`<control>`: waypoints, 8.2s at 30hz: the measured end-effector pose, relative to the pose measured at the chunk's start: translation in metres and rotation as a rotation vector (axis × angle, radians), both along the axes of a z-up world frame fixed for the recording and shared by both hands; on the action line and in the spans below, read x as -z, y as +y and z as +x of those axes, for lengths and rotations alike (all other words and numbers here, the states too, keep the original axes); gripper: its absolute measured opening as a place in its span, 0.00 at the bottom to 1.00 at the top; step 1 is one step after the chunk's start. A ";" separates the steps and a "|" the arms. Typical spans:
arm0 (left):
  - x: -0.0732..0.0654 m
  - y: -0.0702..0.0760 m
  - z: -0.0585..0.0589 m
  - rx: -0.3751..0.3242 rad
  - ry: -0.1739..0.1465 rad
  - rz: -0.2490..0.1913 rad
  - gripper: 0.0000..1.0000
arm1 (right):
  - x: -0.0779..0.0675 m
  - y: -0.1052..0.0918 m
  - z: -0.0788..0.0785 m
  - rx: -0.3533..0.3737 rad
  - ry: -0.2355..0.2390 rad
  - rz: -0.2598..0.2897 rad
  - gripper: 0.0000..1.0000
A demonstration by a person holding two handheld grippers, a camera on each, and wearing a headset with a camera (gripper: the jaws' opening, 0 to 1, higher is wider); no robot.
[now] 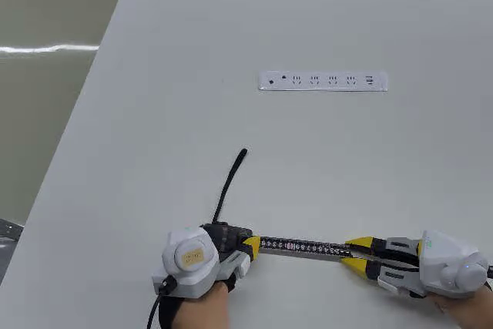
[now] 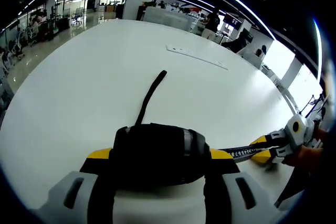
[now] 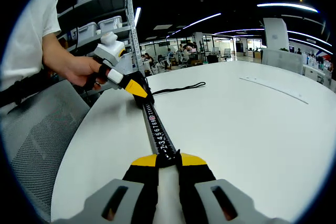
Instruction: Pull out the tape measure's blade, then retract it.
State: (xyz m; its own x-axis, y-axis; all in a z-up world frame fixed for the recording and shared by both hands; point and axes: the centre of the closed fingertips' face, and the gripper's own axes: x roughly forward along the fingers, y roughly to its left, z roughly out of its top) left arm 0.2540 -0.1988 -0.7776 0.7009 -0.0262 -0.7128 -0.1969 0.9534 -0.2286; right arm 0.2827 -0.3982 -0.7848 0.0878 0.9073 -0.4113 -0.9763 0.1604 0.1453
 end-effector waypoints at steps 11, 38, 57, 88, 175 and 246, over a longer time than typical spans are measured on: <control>0.000 -0.001 -0.001 0.005 0.003 -0.003 0.66 | -0.001 0.021 -0.005 -0.024 -0.010 0.007 0.13; 0.001 -0.001 0.000 0.007 0.006 -0.008 0.66 | 0.001 0.063 -0.005 -0.082 -0.013 0.015 0.13; 0.001 -0.001 0.000 0.004 0.008 -0.010 0.66 | 0.002 0.093 -0.010 -0.113 -0.038 0.016 0.13; 0.001 0.000 0.001 -0.013 0.006 -0.034 0.66 | 0.003 0.136 -0.019 -0.156 -0.108 0.004 0.13; 0.001 -0.007 -0.005 0.117 0.009 0.003 0.73 | 0.002 0.152 -0.021 -0.169 -0.117 -0.015 0.30; -0.016 -0.001 -0.005 0.287 -0.070 0.010 0.74 | -0.029 0.120 -0.027 -0.036 -0.089 -0.011 0.38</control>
